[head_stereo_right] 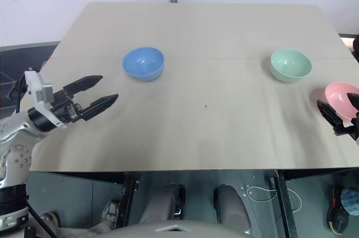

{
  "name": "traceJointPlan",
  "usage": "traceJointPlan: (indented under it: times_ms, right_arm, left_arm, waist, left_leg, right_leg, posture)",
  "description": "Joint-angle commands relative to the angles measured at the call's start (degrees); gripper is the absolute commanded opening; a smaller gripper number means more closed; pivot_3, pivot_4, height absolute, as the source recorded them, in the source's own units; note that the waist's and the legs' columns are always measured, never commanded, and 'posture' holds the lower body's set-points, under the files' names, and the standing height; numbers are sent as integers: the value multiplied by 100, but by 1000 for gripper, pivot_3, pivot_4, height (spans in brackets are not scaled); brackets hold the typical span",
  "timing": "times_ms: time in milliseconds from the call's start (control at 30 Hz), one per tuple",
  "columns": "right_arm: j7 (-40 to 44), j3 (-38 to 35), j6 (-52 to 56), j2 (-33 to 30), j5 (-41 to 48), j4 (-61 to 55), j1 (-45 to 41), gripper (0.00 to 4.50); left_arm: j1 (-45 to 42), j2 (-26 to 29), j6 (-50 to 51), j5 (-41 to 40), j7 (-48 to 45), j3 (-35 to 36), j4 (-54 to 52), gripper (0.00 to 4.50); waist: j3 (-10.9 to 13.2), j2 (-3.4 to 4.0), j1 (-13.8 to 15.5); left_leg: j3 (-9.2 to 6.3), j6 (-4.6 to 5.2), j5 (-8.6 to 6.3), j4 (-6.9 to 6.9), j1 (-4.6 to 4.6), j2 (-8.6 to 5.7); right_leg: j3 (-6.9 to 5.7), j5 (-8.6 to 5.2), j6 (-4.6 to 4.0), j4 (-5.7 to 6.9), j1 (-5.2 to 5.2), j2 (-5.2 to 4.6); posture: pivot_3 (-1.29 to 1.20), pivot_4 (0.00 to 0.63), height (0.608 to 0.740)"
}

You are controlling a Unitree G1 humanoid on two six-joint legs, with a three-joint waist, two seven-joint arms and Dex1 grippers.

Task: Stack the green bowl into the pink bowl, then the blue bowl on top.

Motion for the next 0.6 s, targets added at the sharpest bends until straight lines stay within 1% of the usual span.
traceJointPlan:
  times_ms: [33,133,200,333,367,433,533,600]
  right_arm:
    - [29,-56,-161,-79,-26,-114,-72,4500]
    - [49,295,-293,-116,-267,-179,-114,4500]
    - [-63,657,-393,-243,-668,-146,-182,4500]
    - [-51,1143,-453,-271,-852,46,-604,4500]
    - [-27,1204,-427,-263,-834,112,-719,4500]
    - [-224,1336,-484,-259,-1080,310,-943,4500]
    - [-164,1459,-28,-376,-972,621,-1263,4500]
    - [-311,1504,91,-477,-1183,784,-1366,4500]
  left_arm:
    - [-8,16,-70,-75,60,175,-162,4459]
    - [-30,-19,-10,-163,80,127,-287,4459]
    - [-17,-19,-21,-221,-28,69,-380,4459]
    - [9,-1,35,-575,-470,9,-558,4459]
    - [8,13,6,-581,-570,-36,-589,4459]
    - [2,7,-4,-596,-715,-172,-701,4459]
    - [-16,19,-33,-694,-1133,-429,-941,4459]
    - [-79,8,31,-867,-1338,-551,-1101,4459]
  waist:
    - [0,0,0]
    - [0,0,-6]
    - [0,0,-8]
    - [0,0,-13]
    - [0,0,-11]
    - [0,0,-2]
    - [0,1,10]
    - [1,0,8]
  left_leg:
    - [0,0,0,0,0,0]
    - [0,0,0,0,0,0]
    - [0,0,0,0,1,0]
    - [3,0,0,1,1,0]
    - [2,0,0,1,1,0]
    - [2,0,0,0,1,0]
    - [0,0,0,1,-2,-4]
    - [2,0,0,1,-3,-6]
  right_leg:
    - [0,0,0,0,0,0]
    - [1,0,0,0,0,0]
    - [0,0,0,0,0,0]
    - [3,0,0,2,-1,0]
    - [2,0,0,2,-1,0]
    - [1,0,0,1,-1,0]
    - [-1,0,0,0,-1,-3]
    - [0,0,0,-1,-1,-6]
  posture:
    - [0,150,740]
    - [0,150,740]
    - [0,150,740]
    - [0,150,740]
    - [0,150,740]
    - [0,150,740]
    - [0,150,740]
    - [0,150,740]
